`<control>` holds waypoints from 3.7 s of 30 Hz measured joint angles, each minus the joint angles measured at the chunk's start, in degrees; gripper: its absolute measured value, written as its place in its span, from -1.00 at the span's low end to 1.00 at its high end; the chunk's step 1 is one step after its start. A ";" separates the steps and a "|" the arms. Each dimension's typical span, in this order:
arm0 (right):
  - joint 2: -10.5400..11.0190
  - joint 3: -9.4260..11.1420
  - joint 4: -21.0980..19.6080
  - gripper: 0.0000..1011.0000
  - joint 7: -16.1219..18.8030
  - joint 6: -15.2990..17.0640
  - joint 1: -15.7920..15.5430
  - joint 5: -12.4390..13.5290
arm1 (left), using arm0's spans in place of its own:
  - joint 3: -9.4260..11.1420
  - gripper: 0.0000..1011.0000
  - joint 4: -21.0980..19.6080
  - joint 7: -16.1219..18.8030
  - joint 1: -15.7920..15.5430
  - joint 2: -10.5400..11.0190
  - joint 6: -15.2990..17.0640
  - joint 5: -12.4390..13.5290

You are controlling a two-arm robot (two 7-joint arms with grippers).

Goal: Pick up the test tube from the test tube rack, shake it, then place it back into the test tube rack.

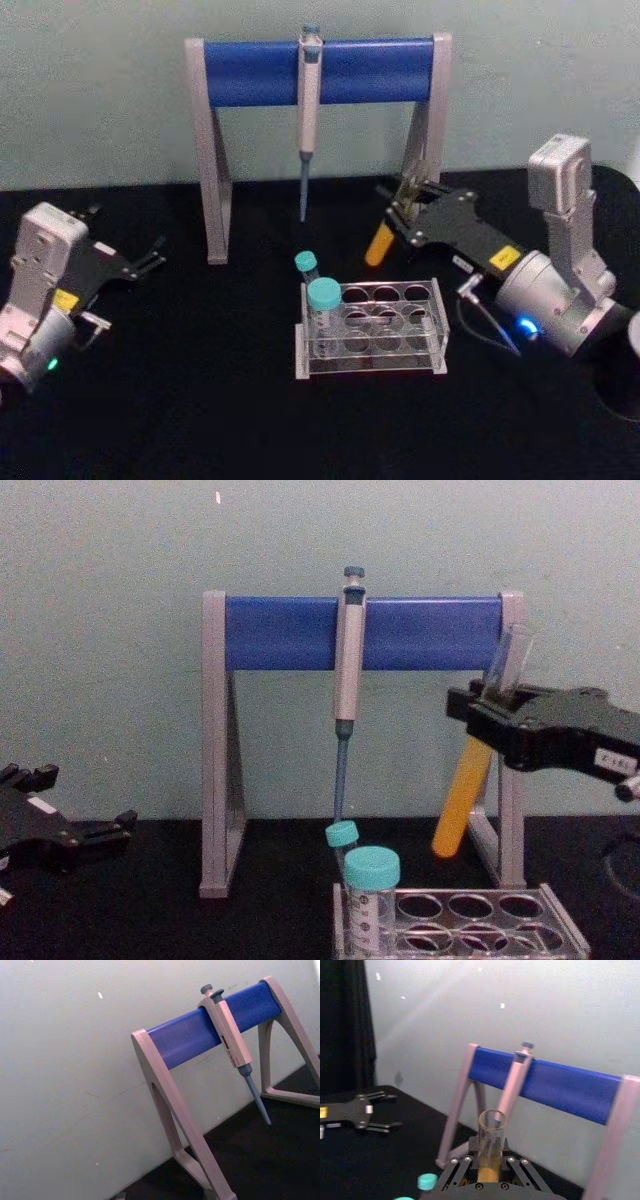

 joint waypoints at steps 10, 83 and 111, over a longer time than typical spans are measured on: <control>3.59 3.91 -3.39 -0.56 -0.53 1.79 -3.37 1.16 | 0.00 0.98 0.00 0.00 0.00 0.00 0.00 0.00; 4.35 0.44 -3.91 -0.56 1.38 3.61 -3.66 2.20 | 0.00 0.98 0.00 0.00 0.00 0.00 0.00 0.00; 4.25 -0.59 -2.91 -0.56 1.56 4.97 -3.34 2.57 | 0.00 0.98 0.00 0.00 0.00 0.00 0.00 0.00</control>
